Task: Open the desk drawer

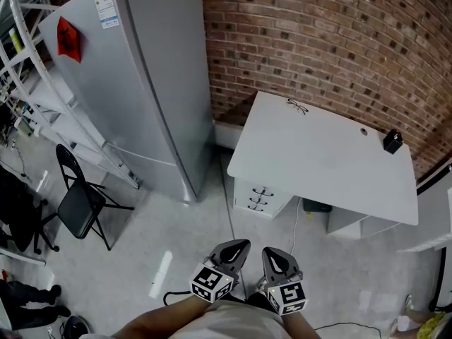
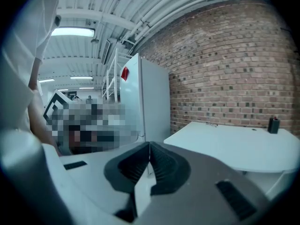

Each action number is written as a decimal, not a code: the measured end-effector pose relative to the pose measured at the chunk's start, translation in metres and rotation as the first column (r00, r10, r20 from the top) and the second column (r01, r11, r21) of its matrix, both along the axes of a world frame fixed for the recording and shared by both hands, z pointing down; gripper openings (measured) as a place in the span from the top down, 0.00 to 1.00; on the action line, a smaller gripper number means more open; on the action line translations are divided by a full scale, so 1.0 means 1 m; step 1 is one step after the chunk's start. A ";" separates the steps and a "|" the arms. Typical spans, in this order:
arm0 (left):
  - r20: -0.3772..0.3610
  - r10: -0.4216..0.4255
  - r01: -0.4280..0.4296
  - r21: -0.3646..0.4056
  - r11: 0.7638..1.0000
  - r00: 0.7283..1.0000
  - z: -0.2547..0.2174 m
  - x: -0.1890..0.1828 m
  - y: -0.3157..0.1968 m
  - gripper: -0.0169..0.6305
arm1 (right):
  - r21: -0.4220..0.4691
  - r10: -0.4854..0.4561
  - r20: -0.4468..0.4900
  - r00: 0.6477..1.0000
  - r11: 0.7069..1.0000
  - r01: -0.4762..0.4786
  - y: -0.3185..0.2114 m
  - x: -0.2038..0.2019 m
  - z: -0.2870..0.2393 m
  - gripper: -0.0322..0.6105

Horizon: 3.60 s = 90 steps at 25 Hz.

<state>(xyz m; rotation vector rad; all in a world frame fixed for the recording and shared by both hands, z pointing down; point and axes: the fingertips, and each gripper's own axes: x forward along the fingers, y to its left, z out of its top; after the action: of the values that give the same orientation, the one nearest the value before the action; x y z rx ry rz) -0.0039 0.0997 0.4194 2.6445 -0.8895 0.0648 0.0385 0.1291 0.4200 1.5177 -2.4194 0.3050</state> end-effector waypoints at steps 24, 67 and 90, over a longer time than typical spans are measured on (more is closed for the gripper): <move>-0.009 -0.033 0.033 -0.010 0.999 0.999 0.003 -0.039 -0.019 0.96 | -0.024 -0.050 -0.015 0.999 0.998 0.049 -0.023 -0.040 0.010 0.93; 0.075 -0.167 0.177 -0.149 0.973 0.983 0.069 0.060 -0.186 0.96 | -0.219 -0.301 -0.226 0.927 0.942 0.253 -0.171 0.086 0.143 0.92; 0.018 -0.052 0.054 -0.146 0.988 0.998 0.227 0.022 -0.198 0.96 | -0.238 -0.255 -0.554 0.793 0.961 0.143 -0.269 0.090 0.355 0.75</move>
<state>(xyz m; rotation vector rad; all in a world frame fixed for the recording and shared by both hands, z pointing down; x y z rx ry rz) 0.0184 -0.0979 0.6463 2.4867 -0.9228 0.1308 0.1281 -0.1404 0.7751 1.0557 -1.9656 0.0067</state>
